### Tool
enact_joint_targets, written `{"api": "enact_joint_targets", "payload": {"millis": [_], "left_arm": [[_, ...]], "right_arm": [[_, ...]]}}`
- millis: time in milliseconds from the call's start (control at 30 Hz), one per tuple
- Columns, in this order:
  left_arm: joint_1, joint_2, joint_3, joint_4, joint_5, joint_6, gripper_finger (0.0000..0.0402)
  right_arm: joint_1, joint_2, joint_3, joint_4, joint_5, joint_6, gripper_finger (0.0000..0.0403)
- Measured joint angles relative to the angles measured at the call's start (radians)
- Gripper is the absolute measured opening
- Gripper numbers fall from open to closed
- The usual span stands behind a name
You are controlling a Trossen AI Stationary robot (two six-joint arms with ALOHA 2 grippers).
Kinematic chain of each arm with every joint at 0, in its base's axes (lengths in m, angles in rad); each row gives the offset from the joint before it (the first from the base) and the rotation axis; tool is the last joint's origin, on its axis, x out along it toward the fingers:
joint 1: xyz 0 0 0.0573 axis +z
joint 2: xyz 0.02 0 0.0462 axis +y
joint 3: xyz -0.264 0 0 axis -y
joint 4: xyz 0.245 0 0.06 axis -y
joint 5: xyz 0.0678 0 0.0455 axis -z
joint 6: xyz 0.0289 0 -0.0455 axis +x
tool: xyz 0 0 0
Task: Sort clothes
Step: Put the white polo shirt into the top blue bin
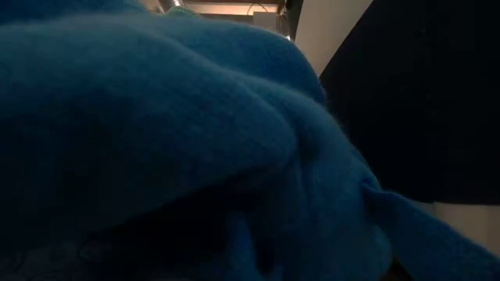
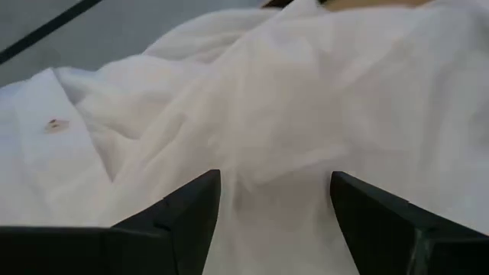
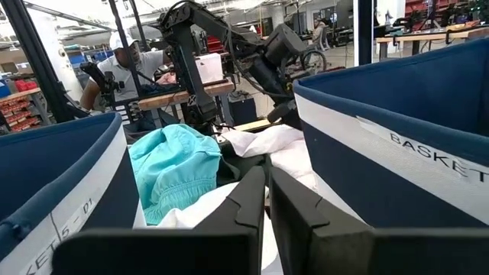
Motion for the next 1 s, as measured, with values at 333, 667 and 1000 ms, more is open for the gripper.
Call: {"api": "enact_joint_targets", "payload": {"millis": [333, 667, 1000], "left_arm": [[0.0, 0.132, -0.001, -0.001, 0.027, 0.043, 0.0234], [-0.001, 0.171, -0.001, -0.003, 0.037, 0.087, 0.01], [-0.039, 0.042, -0.002, -0.017, 0.033, 0.131, 0.0015]], "right_arm": [[0.0, 0.0, 0.0, -0.013, 0.0, -0.001, 0.0026], [0.0, 0.0, 0.0, -0.013, 0.0, -0.001, 0.0026], [0.0, 0.0, 0.0, -0.012, 0.0, -0.001, 0.0026]]}}
